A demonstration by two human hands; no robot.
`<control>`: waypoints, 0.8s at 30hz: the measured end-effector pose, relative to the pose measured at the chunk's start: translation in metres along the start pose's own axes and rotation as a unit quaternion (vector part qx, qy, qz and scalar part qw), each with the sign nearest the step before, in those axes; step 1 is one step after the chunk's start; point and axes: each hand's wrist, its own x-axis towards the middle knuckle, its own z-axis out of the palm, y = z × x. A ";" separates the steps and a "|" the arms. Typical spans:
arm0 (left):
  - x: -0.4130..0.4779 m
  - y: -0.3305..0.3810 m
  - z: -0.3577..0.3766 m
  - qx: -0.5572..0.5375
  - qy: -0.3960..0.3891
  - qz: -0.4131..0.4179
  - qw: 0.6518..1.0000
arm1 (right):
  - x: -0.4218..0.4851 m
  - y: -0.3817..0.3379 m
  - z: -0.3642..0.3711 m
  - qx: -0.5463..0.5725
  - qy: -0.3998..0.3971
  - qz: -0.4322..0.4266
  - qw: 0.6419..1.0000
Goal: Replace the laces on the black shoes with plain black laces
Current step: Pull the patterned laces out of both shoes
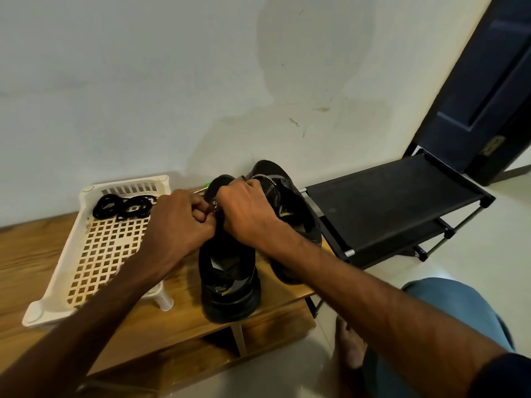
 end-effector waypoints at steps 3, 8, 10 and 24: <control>-0.001 0.002 -0.001 -0.010 0.004 -0.012 1.000 | 0.003 0.016 -0.016 0.159 -0.004 0.058 0.986; -0.001 0.009 0.001 0.000 0.016 -0.007 1.000 | -0.007 0.064 -0.047 0.282 0.220 0.171 0.918; -0.002 0.010 0.004 0.009 0.017 0.003 1.000 | -0.013 0.073 -0.044 0.201 0.183 0.181 0.945; -0.003 0.000 0.000 -0.033 0.011 -0.016 0.999 | 0.004 0.006 0.001 0.018 -0.004 0.013 1.000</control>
